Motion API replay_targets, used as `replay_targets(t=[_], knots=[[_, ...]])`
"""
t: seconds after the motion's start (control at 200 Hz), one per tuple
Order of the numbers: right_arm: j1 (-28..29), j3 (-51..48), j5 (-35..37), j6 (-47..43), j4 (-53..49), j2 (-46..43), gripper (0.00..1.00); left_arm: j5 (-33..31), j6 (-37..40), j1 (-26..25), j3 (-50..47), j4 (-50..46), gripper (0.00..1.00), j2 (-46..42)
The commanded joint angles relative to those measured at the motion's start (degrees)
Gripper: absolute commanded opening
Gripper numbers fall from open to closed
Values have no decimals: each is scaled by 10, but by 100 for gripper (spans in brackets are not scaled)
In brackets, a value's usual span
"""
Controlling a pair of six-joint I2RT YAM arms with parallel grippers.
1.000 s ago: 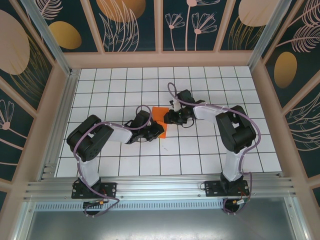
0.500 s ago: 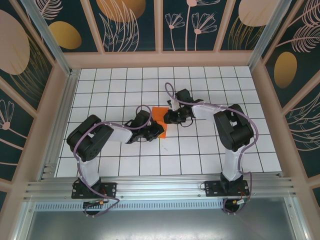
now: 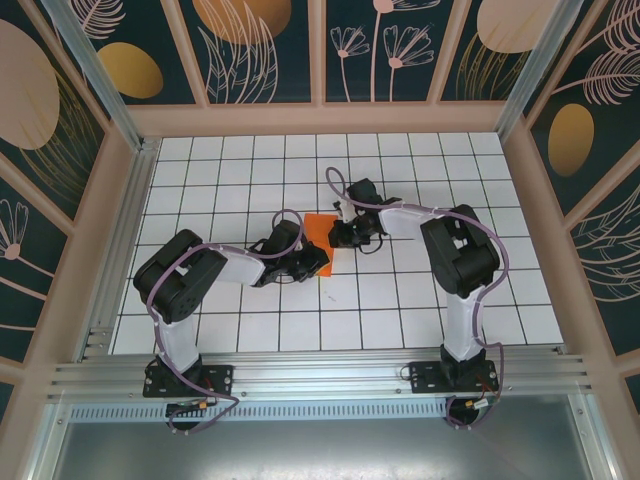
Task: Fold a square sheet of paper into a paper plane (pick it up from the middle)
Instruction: Fold the triangle a second time at the center of the table.
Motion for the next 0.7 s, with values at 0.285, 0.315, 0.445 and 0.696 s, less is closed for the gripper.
replay_targets(t=[0.285, 0.315, 0.445, 0.696], knots=[[12, 24, 43, 2, -24, 38, 11, 7, 6, -3, 0, -12, 23, -11], [12, 23, 45, 4, -26, 39, 11, 8, 7, -4, 0, -11, 23, -12], [12, 21, 51, 14, -29, 44, 11, 8, 8, -10, 1, -13, 23, -15], [23, 16, 54, 31, -31, 51, 10, 6, 7, -22, -1, -15, 24, -23]])
